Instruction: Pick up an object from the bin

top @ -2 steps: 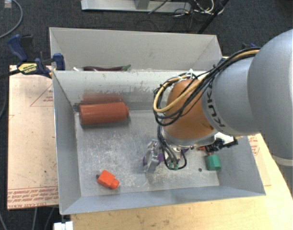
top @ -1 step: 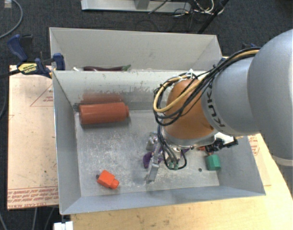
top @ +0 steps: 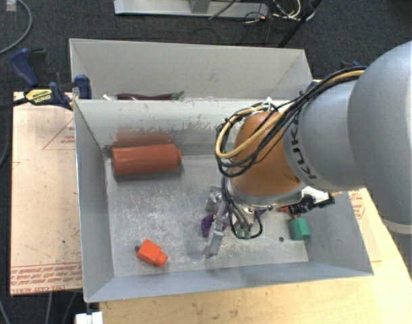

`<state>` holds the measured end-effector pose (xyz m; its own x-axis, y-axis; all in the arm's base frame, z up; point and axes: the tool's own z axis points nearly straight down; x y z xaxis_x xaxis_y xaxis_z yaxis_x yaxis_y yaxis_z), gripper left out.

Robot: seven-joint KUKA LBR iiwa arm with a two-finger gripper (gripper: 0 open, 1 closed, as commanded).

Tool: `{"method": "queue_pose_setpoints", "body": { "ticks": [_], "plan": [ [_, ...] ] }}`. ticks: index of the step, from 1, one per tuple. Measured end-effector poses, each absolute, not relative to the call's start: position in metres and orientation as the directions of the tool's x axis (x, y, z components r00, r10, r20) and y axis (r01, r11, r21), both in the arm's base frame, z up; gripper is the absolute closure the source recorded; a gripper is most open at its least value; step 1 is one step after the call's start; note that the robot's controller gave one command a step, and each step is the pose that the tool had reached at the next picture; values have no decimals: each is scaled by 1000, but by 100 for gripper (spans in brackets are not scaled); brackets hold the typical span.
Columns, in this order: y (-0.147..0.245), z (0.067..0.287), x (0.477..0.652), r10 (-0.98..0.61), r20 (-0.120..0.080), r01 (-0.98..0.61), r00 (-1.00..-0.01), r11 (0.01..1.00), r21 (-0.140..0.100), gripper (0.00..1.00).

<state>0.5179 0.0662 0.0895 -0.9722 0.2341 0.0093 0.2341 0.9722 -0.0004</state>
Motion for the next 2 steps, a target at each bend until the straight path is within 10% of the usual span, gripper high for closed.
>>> {"method": "queue_pose_setpoints", "body": {
  "ticks": [2],
  "plan": [
    [21,73,544,14,7,14,-1000,1000,3,0]
  ]
}}
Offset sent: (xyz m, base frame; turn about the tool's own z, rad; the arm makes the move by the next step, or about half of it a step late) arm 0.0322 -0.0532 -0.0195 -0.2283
